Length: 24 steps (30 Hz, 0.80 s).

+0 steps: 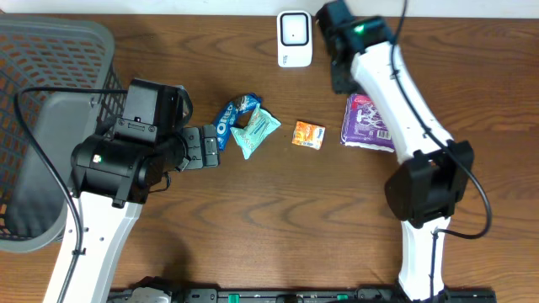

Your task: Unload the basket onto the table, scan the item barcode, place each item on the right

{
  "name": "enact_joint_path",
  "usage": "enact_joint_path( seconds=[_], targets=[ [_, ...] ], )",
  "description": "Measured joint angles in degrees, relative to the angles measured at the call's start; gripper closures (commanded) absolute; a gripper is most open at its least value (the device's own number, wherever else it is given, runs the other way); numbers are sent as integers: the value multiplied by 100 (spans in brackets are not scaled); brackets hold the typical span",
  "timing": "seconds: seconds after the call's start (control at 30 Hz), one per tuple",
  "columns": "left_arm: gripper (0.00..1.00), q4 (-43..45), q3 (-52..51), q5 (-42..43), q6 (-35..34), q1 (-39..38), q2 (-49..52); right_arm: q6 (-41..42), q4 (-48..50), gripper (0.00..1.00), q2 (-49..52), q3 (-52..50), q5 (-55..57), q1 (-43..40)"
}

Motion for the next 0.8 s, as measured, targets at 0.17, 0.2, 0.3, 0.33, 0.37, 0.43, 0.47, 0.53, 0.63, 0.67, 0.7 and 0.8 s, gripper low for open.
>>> enact_joint_path(
  seconds=[0.17, 0.2, 0.3, 0.33, 0.37, 0.43, 0.47, 0.53, 0.63, 0.67, 0.7, 0.8],
  targets=[
    [2, -2, 0, 0, 0, 0, 0, -280, -907, 23, -13, 688, -109, -487],
    [2, -2, 0, 2, 0, 0, 0, -321, -1027, 22, -13, 691, -120, -605],
    [2, 0, 0, 2, 0, 0, 0, -428, -1115, 14, -9, 688, -308, -1086],
    [2, -2, 0, 0, 0, 0, 0, -455, -1099, 16, -9, 688, -463, -1279],
    [2, 0, 0, 0, 0, 0, 0, -520, -1060, 20, -9, 688, -708, -1497],
    [2, -2, 0, 2, 0, 0, 0, -693, -977, 36, 2, 688, -1370, -2024],
    [2, -2, 0, 2, 0, 0, 0, -822, -964, 48, 11, 688, -1860, -2347],
    [2, -2, 0, 2, 0, 0, 0, -979, -968, 66, 28, 686, -2509, -2791],
    [2, -2, 0, 2, 0, 0, 0, -1102, -973, 65, 35, 562, -3147, -3316],
    [2, -2, 0, 0, 0, 0, 0, -1152, -975, 62, 35, 459, -3307, -3447],
    [2, 0, 0, 2, 0, 0, 0, -1202, -966, 62, 35, 308, -3449, -3547],
    [2, -2, 0, 0, 0, 0, 0, -1351, -723, 62, 35, -260, -3676, -3606]
  ],
)
